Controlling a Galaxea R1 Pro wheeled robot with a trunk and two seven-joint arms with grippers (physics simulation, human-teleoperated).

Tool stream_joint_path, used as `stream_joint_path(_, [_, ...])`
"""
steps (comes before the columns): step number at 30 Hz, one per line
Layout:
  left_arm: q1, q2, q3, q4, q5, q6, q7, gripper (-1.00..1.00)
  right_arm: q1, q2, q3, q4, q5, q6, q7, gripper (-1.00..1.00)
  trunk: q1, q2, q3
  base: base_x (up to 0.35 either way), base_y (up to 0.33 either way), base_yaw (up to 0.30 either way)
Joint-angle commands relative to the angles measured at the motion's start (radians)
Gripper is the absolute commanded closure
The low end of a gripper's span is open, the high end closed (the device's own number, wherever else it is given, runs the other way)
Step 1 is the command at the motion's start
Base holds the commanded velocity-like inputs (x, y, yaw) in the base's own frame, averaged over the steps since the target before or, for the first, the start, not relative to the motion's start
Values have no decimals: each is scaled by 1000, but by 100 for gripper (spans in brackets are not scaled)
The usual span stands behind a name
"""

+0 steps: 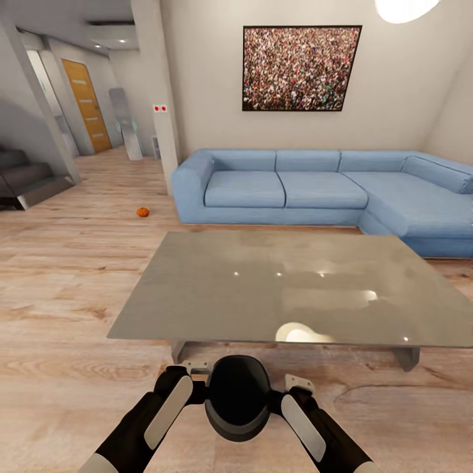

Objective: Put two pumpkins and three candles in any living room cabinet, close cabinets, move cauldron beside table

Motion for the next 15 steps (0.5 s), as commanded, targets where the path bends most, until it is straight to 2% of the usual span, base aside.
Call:
stream_joint_path(1, [-1, 0, -1, 0, 10, 1, 11, -100, -1, 0, 3, 0, -7, -2, -8, -100, -4, 7, 2, -11, 0, 0])
stream_joint_path(15, [-1, 0, -3, 2, 11, 1, 12, -100, -1, 0, 3, 6, -10, -47, -8, -100, -58, 105, 46, -1, 0, 0])
